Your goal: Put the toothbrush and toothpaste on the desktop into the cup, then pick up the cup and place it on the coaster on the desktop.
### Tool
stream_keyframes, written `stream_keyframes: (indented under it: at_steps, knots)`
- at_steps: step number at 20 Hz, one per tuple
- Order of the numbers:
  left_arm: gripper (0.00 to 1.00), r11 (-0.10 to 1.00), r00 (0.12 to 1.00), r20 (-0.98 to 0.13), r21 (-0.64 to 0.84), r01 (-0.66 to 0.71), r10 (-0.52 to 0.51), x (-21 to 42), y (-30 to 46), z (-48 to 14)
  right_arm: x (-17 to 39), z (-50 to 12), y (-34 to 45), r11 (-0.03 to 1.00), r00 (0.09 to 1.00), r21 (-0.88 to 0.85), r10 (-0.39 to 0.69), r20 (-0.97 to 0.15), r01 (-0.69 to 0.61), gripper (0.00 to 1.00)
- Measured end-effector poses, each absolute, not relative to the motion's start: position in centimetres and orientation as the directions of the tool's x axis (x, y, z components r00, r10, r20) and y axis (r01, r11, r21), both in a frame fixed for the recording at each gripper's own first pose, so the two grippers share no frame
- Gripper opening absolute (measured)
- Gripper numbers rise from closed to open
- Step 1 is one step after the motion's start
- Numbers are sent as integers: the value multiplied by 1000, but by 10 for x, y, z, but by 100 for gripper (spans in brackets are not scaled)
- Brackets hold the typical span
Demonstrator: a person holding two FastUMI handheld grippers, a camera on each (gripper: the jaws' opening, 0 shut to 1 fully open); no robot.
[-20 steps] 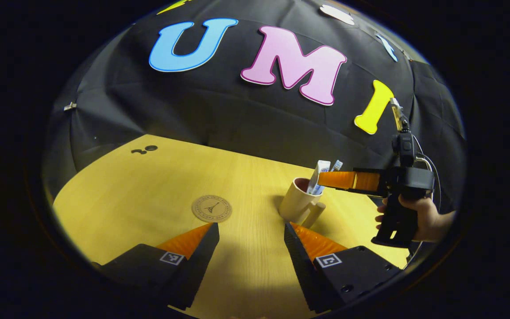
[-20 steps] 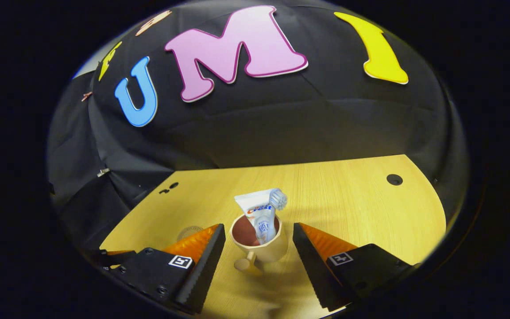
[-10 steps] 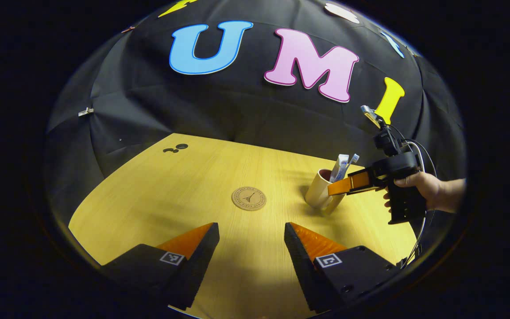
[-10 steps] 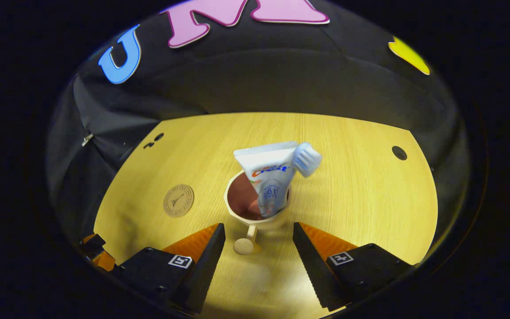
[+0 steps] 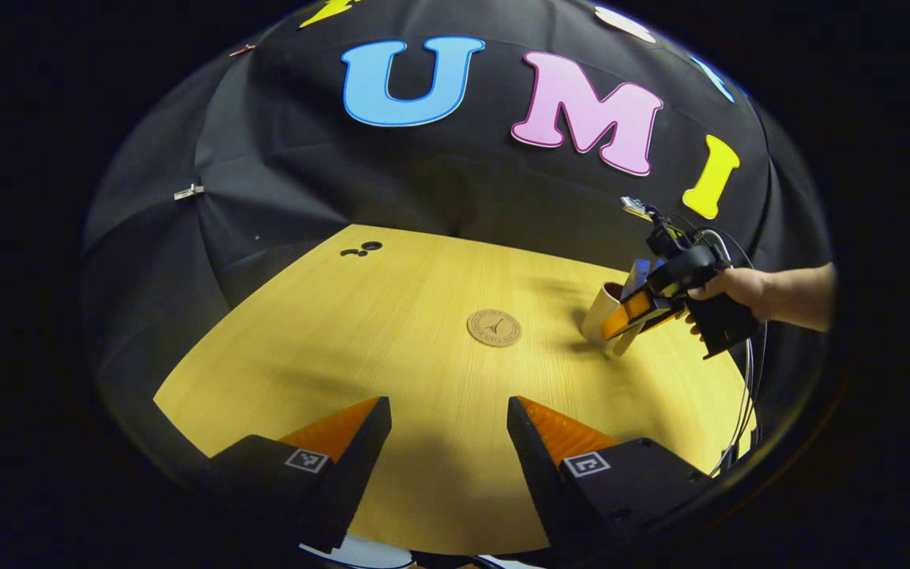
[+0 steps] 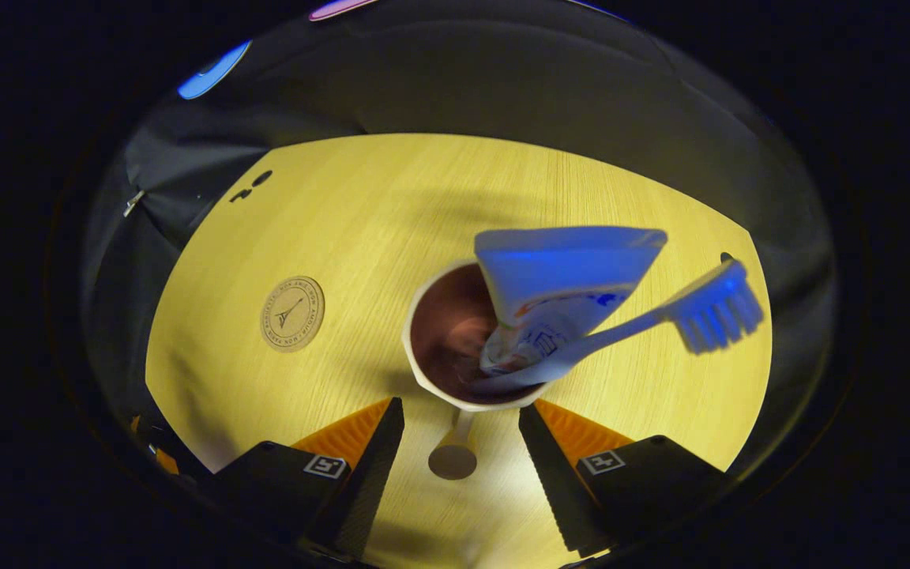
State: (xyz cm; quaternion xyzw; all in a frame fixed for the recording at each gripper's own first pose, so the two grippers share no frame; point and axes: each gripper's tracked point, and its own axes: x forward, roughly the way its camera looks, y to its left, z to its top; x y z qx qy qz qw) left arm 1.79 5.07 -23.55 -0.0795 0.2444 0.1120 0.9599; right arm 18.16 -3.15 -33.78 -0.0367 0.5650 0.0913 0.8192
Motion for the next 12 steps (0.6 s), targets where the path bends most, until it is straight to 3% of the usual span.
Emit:
stream_keyframes:
  at_steps: [5, 8, 10, 11, 12]
  knots:
    - [92, 967, 835, -528, -92, -240, 156, -10, 47, -249, 177, -346, -33, 986, 290, 7, 55, -955, -164, 87]
    - [92, 973, 833, -535, -84, -216, 139, -15, 44, -251, 182, -347, -33, 986, 302, -21, 30, -953, -164, 82]
    - [92, 977, 838, -532, -85, -198, 124, -17, 42, -247, 177, -348, -30, 985, 273, -14, 35, -961, -174, 60]
    - [92, 978, 841, -530, -91, -189, 113, -17, 41, -245, 173, -349, -27, 986, 252, 0, 43, -967, -167, 68]
    - [92, 978, 842, -529, -97, -184, 106, -17, 39, -243, 172, -350, -26, 988, 241, 3, 41, -970, -154, 65]
